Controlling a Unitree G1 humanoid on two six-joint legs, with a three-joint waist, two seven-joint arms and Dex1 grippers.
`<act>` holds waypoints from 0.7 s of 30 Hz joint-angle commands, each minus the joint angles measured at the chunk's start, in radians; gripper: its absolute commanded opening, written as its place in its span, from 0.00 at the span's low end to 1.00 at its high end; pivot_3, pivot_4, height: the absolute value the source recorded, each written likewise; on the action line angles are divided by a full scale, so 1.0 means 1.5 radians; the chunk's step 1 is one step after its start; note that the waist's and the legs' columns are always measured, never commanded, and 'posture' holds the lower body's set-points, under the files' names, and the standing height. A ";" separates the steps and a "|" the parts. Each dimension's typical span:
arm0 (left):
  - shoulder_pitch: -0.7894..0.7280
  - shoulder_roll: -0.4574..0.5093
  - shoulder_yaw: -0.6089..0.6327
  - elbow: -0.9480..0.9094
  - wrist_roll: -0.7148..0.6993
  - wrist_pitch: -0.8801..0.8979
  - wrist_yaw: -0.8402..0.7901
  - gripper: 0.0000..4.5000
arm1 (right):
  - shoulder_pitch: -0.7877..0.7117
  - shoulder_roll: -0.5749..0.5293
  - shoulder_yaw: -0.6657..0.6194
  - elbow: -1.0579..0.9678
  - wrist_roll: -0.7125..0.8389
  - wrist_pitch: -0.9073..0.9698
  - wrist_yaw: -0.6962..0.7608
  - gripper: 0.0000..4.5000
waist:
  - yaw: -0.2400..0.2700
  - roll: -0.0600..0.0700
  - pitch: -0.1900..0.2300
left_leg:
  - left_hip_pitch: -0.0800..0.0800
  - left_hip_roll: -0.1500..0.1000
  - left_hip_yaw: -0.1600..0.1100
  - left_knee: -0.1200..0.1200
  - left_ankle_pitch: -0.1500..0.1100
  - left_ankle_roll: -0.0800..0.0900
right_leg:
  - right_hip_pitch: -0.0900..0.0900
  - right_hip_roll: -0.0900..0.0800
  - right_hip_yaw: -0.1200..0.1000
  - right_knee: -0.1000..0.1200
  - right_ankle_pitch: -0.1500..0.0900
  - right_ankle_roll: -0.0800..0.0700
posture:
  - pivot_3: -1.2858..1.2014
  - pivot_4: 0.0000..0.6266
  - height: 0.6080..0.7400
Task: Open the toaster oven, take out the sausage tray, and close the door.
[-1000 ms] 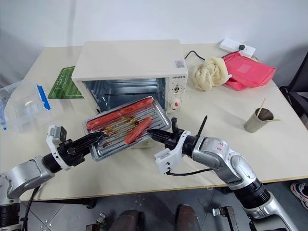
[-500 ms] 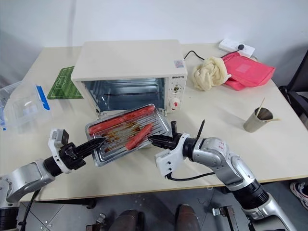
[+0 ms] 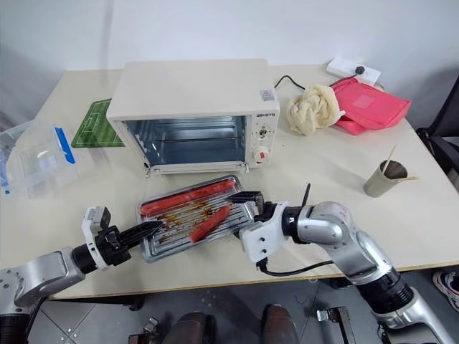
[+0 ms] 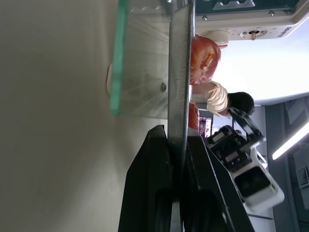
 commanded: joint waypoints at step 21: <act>0.118 -0.088 0.202 -0.081 -0.009 -0.058 -0.014 0.00 | -0.024 -0.089 -0.089 0.177 0.128 0.183 0.092 0.35 | 0.000 0.001 0.001 | 0.000 0.000 0.004 0.000 0.000 0.001 | 0.000 0.000 0.002 -0.005 0.000 -0.001 | 0.52 0.24 1.00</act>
